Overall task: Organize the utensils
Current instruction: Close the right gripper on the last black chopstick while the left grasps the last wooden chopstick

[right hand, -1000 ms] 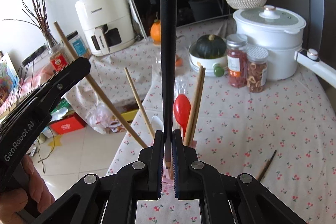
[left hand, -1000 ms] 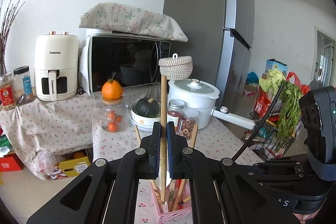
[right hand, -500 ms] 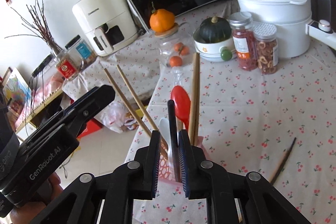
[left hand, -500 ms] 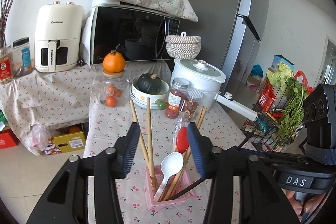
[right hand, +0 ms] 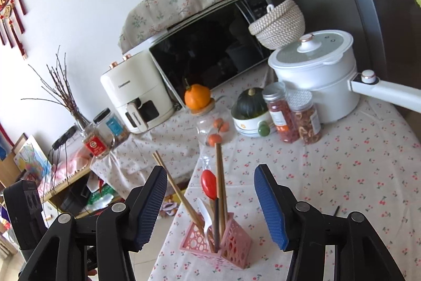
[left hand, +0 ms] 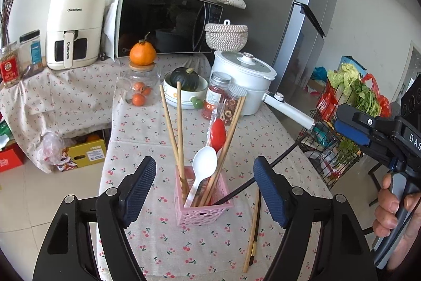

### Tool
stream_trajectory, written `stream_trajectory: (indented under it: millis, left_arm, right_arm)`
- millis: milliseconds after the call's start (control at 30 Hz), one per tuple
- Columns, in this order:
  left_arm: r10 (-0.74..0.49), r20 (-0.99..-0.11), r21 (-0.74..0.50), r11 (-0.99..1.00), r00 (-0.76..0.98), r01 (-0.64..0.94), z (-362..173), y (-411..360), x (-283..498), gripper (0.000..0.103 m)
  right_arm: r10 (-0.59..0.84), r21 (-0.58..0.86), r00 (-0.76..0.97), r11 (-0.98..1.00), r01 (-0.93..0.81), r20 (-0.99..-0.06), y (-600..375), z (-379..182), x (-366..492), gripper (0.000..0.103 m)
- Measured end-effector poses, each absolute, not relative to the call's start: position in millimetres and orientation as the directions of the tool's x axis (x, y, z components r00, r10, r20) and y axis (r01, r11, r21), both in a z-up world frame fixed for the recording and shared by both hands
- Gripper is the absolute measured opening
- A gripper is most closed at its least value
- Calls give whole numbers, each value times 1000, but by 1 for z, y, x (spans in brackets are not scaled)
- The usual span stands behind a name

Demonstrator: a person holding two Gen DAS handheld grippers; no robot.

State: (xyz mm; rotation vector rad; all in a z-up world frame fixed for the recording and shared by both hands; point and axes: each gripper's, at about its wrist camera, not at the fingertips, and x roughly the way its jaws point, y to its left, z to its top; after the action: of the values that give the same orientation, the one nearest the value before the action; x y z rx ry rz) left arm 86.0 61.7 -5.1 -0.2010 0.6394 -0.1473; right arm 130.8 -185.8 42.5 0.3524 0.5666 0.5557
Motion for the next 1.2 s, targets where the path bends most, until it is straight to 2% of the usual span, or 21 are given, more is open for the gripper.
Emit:
stream_trajectory:
  millis: [233,400,700,1000,1200]
  left_arm:
    - [-210,-650,-207,974,730,96,-34,46,78,88]
    - [-214,-721,-184,976,659,116,-71,32,79,88]
    - [-159,-793,-112,987,588,115,-110,19,85,88]
    - [-142,-830,-81,987,539,136,-123,23,83,88]
    - [-170,-829,-110,984,533,142,-120,32,77,88]
  right_arm:
    - [473,382,714,874,-302,-517,-208,16,130,66]
    - [363,285,715,930,-233,-598,-221,-20,129,76]
    - [219,153,655,976,-157,-723,-229,-86,138,81]
    - [185,56,568,970,-237,-802,-198,-135,145,81]
    - [169,2,532,954,-300,-830,-179,-152,156,81]
